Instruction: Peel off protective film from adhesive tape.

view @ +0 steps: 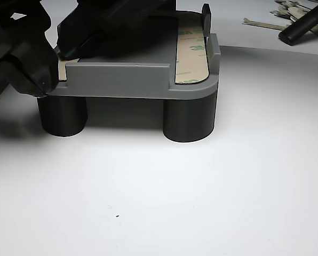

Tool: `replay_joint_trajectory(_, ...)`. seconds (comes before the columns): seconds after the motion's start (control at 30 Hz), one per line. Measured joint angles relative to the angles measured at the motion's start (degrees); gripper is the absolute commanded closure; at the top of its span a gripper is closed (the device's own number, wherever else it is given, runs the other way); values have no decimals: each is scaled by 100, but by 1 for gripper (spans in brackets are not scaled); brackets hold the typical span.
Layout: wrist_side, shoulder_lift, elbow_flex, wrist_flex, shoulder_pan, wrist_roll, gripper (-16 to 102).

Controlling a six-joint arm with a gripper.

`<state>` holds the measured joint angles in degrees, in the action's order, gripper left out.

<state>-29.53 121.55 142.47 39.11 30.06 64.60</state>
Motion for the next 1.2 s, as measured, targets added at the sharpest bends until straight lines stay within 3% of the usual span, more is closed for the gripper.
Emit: replay_joint_trajectory(1.2,-53,-70,-62,53,53,-53,97)
